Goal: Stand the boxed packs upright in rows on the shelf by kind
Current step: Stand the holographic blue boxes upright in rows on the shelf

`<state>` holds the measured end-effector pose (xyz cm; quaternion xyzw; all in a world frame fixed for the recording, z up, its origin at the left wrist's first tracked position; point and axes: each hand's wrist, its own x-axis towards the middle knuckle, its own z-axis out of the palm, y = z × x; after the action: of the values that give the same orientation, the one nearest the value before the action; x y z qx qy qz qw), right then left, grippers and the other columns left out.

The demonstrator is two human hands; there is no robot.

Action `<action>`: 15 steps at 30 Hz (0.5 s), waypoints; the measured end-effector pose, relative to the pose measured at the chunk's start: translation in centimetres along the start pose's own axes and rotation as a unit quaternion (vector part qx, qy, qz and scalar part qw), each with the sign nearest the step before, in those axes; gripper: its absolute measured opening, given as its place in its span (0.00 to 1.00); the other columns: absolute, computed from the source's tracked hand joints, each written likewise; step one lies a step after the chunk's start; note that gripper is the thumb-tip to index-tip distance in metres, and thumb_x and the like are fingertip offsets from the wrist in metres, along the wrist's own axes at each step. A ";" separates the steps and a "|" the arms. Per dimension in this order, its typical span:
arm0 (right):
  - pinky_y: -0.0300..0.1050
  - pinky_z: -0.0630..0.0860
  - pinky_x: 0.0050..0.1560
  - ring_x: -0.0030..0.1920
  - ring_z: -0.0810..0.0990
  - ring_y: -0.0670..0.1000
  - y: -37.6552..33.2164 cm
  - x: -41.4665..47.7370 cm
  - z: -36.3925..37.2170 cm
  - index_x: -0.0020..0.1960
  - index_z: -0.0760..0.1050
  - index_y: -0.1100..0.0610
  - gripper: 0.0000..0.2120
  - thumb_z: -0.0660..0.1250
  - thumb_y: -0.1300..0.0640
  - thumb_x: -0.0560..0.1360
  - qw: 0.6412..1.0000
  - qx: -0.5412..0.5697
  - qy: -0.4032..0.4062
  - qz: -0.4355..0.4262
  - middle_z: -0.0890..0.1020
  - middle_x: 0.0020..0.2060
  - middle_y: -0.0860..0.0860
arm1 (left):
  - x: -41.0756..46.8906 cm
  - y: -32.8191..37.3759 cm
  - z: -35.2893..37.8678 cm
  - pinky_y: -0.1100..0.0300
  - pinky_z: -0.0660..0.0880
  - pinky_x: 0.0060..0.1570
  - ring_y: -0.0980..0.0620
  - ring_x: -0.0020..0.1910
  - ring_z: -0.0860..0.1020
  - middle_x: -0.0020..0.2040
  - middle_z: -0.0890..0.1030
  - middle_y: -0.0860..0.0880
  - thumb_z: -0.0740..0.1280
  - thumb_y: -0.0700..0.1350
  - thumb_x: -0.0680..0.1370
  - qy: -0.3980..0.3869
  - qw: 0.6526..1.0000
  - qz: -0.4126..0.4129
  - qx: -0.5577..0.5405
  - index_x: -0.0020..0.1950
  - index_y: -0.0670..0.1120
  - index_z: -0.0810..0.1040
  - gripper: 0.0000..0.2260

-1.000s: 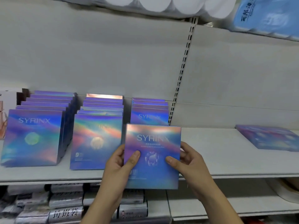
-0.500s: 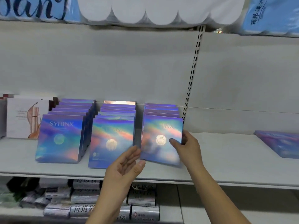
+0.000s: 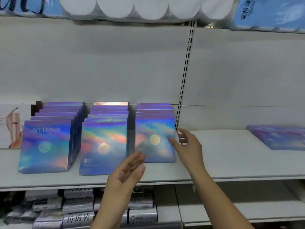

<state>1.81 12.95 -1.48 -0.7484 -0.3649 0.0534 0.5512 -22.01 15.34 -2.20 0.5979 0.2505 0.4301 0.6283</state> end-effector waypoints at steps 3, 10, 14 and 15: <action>0.28 0.70 0.48 0.57 0.78 0.41 1.4 -1.6 -4.0 0.72 0.73 0.48 0.27 0.75 0.45 0.75 0.999 0.041 0.010 0.035 0.80 0.61 0.45 | 0.8 -0.6 3.3 0.75 0.75 0.52 0.60 0.61 0.82 0.58 0.87 0.54 0.71 0.48 0.71 -0.039 0.999 -0.010 -0.004 0.65 0.50 0.81 0.21; 0.31 0.70 0.55 0.66 0.74 0.41 6.2 -3.5 -18.2 0.76 0.66 0.39 0.33 0.72 0.37 0.74 0.996 0.067 0.012 0.065 0.73 0.69 0.37 | 3.1 -2.4 17.0 0.75 0.75 0.53 0.64 0.61 0.81 0.61 0.85 0.59 0.74 0.53 0.69 -0.148 0.989 -0.014 0.026 0.67 0.55 0.79 0.25; 0.35 0.72 0.61 0.67 0.74 0.41 10.6 -3.1 -27.9 0.76 0.68 0.43 0.32 0.73 0.42 0.75 0.994 0.066 0.052 0.074 0.75 0.70 0.41 | 3.1 -4.3 26.9 0.69 0.72 0.59 0.67 0.65 0.77 0.68 0.79 0.63 0.76 0.67 0.65 -0.215 0.972 -0.043 0.081 0.74 0.61 0.72 0.38; 0.36 0.71 0.62 0.68 0.74 0.41 11.7 -3.0 -30.2 0.76 0.68 0.44 0.32 0.74 0.43 0.75 0.993 0.060 0.060 0.080 0.75 0.70 0.42 | 2.9 -4.8 29.2 0.67 0.71 0.62 0.66 0.67 0.75 0.69 0.77 0.64 0.74 0.69 0.64 -0.222 0.969 -0.050 0.093 0.75 0.61 0.71 0.40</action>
<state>19.88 -14.11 -0.84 -0.7423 -0.2664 0.0741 0.6104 4.86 2.49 -1.63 0.7210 0.1731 0.2299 0.6303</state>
